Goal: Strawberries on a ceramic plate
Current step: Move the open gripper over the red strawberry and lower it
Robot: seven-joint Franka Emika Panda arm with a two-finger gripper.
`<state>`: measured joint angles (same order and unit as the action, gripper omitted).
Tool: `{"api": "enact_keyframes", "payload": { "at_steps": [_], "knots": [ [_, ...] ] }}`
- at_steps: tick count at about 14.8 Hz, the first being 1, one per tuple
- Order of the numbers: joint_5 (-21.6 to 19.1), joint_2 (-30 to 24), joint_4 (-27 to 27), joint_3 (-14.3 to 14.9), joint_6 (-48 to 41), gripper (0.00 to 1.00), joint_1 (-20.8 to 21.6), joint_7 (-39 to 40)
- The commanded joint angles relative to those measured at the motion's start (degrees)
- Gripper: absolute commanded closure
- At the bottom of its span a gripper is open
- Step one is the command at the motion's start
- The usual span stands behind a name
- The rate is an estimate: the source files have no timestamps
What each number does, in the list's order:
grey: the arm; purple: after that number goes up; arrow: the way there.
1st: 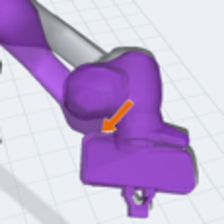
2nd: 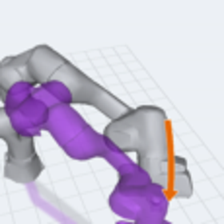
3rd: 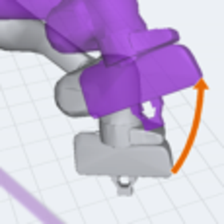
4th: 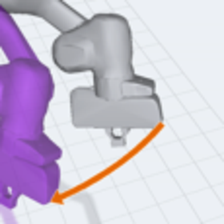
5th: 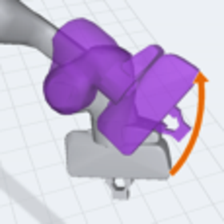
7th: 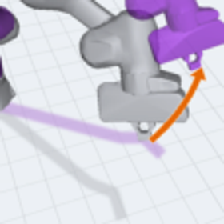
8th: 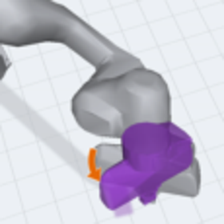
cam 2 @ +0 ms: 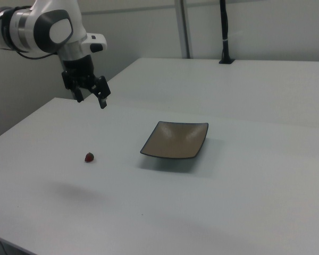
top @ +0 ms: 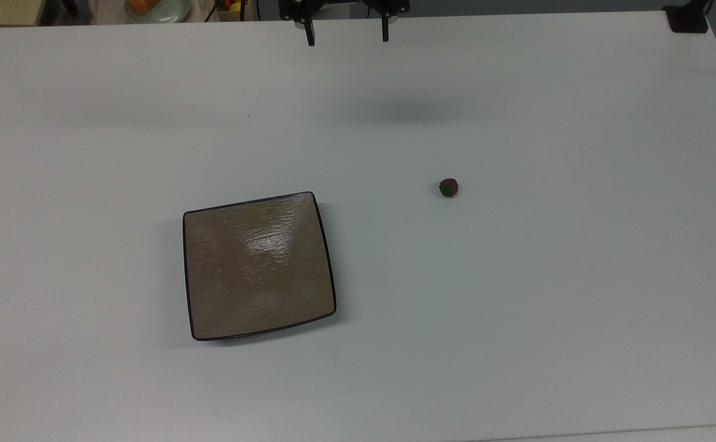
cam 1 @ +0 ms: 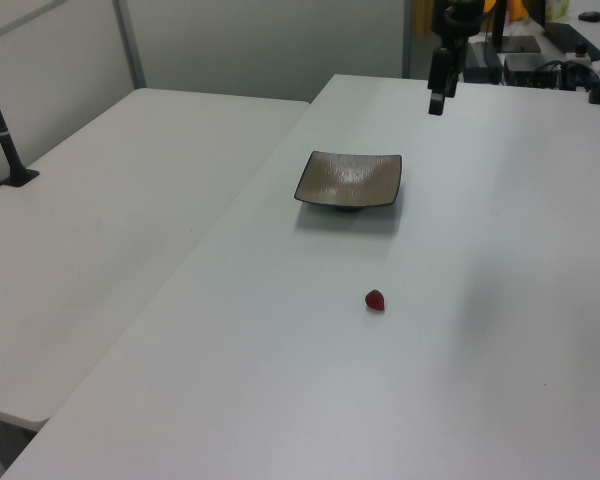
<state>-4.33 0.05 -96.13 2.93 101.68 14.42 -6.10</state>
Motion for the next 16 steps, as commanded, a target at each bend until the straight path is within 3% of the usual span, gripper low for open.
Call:
{"api": "enact_keyframes", "payload": {
  "at_steps": [1,4,7,10,13,16],
  "knots": [
    [-0.1,2.3,2.9,-0.9,2.0,0.00,1.8,-0.8],
    [-0.2,4.8,5.0,-1.1,1.3,0.00,5.9,-2.9],
    [0.4,10.0,11.1,-1.1,-1.0,0.00,9.7,-8.5],
    [1.2,14.9,13.4,-1.1,-0.7,0.00,12.6,-11.9],
    [4.1,17.4,13.0,-1.8,0.7,0.00,13.3,-12.8],
    [6.3,19.2,9.6,-3.4,7.5,0.00,13.3,-12.5]
  ]
}}
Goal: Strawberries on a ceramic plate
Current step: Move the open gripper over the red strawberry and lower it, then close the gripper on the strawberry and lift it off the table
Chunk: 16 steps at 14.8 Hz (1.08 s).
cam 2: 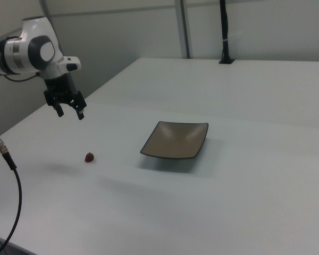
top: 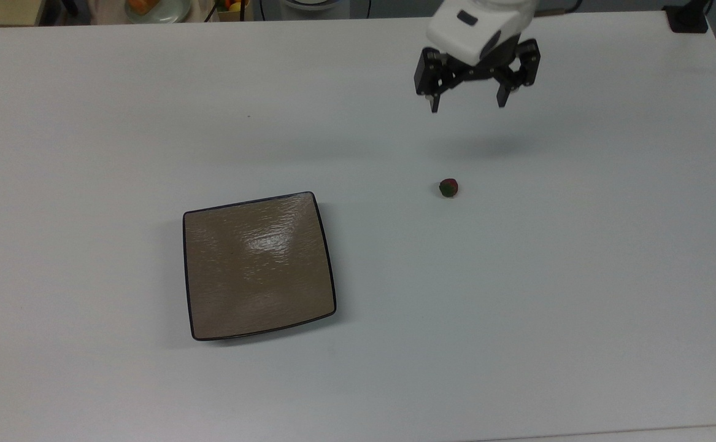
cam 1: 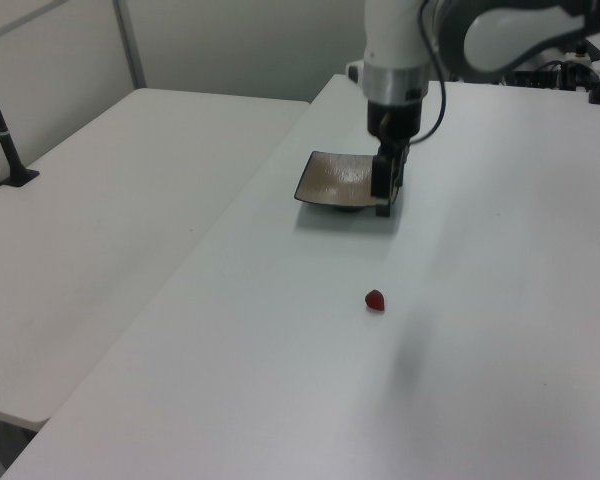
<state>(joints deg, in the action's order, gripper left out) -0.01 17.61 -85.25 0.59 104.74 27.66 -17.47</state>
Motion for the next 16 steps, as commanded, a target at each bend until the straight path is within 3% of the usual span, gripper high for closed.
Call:
{"api": "enact_keyframes", "payload": {
  "at_steps": [1,16],
  "knots": [
    [1.9,2.5,-2.0,-1.0,6.3,0.00,0.1,-1.1],
    [1.9,8.2,-14.1,-1.1,24.6,0.00,-0.5,9.9]
  ]
}}
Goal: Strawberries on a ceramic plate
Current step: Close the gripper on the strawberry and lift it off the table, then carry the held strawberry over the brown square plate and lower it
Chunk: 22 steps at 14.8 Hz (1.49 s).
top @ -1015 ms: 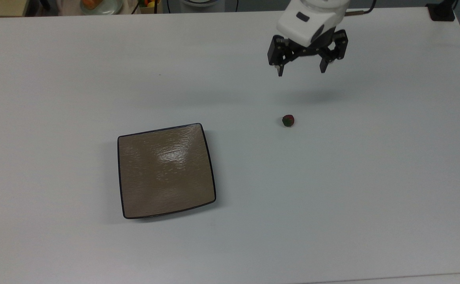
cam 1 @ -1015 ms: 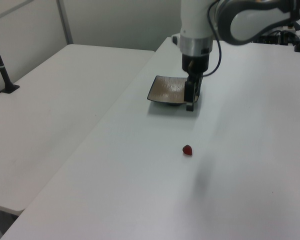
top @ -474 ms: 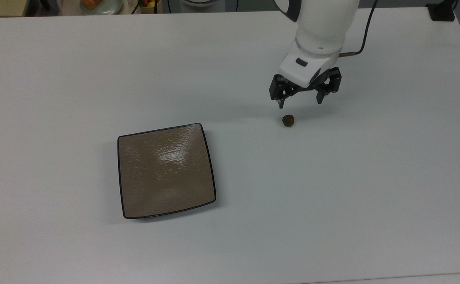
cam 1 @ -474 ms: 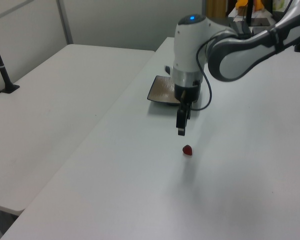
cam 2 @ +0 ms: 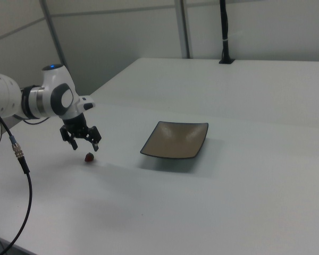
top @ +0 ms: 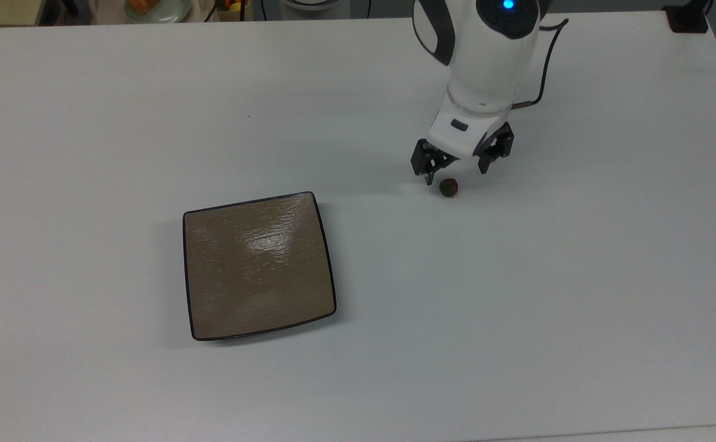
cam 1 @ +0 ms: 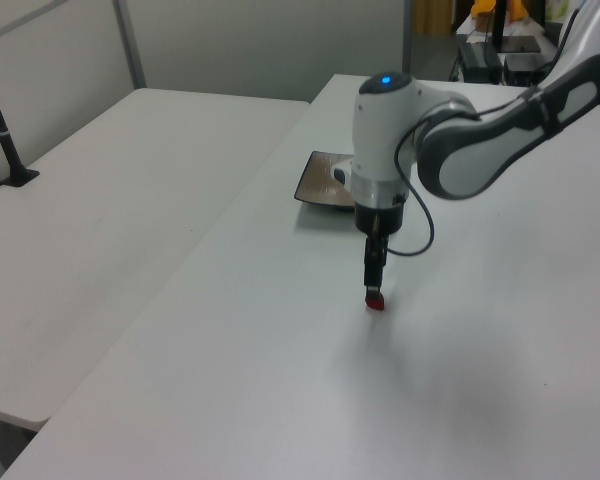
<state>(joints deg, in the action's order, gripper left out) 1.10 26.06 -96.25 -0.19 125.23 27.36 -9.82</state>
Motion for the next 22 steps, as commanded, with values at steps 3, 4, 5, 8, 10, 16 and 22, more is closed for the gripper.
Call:
{"api": "enact_keyframes", "payload": {
  "at_steps": [3,4,5,8,10,16,22],
  "knots": [
    [1.0,1.4,-3.2,-0.3,4.9,0.01,-0.3,2.7],
    [1.0,1.6,-3.2,-0.3,5.7,0.06,-0.3,2.7],
    [1.0,1.7,-3.3,-0.3,6.7,0.13,-0.3,2.7],
    [0.8,1.6,-3.3,-0.4,6.6,0.61,-0.4,5.0],
    [0.7,1.5,-3.2,-0.4,6.3,0.80,-0.5,5.5],
    [0.1,-0.8,-2.9,-0.3,4.5,0.95,-1.6,5.6],
    [-1.4,-7.2,0.5,-0.3,-7.2,0.95,-5.9,6.4]
  ]
}}
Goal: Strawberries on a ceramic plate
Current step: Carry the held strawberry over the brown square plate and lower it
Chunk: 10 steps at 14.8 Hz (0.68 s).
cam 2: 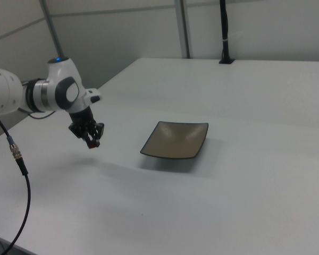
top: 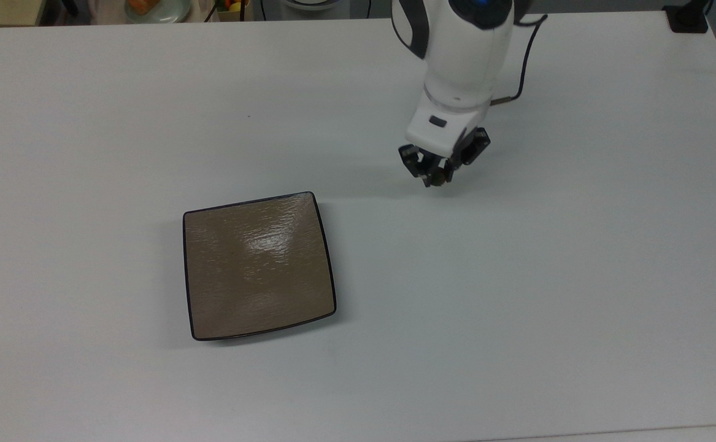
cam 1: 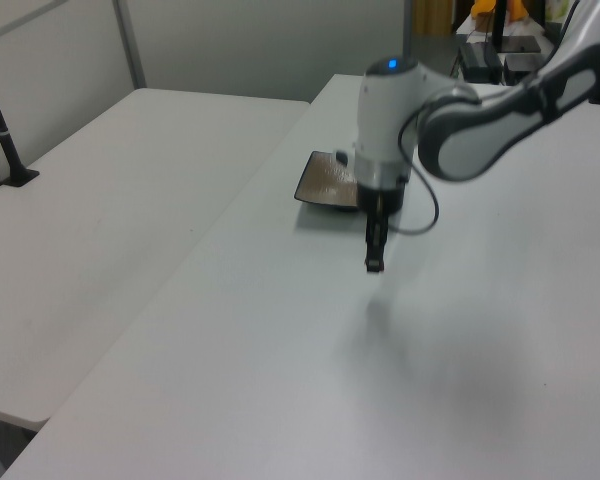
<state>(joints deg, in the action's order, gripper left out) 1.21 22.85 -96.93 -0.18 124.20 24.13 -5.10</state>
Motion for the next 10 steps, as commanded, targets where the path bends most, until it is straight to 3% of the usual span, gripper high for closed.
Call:
{"api": "enact_keyframes", "payload": {
  "at_steps": [1,5,10],
  "knots": [
    [-1.7,-4.7,2.0,-0.3,-7.9,0.95,-3.7,2.1],
    [-2.4,-8.7,3.8,-0.3,-16.2,0.95,-10.0,7.8],
    [-2.9,-8.6,7.8,-0.3,-22.2,0.95,-18.2,20.2]
  ]
}}
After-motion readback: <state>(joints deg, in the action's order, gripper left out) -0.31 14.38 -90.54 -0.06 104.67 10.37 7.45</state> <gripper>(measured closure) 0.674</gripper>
